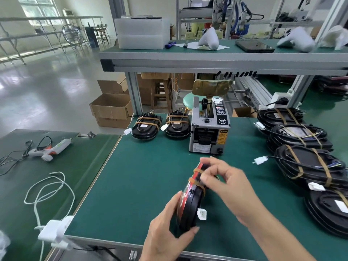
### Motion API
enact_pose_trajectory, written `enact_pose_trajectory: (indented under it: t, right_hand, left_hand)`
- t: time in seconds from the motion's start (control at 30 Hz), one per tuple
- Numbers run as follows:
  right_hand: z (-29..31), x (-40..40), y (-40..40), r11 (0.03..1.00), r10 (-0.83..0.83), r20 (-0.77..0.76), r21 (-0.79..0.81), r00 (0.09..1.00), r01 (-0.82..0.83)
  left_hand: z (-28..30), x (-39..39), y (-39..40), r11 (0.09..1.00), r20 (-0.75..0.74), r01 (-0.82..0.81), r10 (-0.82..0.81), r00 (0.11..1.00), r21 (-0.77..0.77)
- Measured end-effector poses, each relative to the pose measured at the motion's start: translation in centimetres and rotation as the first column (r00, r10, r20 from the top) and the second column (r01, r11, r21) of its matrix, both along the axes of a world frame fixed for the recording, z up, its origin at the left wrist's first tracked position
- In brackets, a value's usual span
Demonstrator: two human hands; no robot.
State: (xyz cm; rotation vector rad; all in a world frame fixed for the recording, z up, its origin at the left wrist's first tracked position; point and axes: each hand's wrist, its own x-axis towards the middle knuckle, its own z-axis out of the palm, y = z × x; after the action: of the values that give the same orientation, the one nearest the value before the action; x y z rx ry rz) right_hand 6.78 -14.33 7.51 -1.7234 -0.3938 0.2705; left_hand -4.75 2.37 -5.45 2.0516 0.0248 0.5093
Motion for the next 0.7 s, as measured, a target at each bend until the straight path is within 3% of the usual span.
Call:
enact_pose_trajectory:
  t: [0.13,0.7]
  right_hand:
    - [-1.6,-1.5,-0.8,0.980,0.148,0.109,-0.150,0.983,-0.131]
    - [-1.4,-1.2,0.1,0.934,0.183,0.202,-0.342,0.962,-0.105]
  left_hand:
    - [0.0,-0.1,-0.1,1.000,0.000,-0.001,0.001,1.000,-0.013]
    - [-0.9,-0.1,0.1,1.000,-0.022,-0.005,0.005,1.000,-0.030]
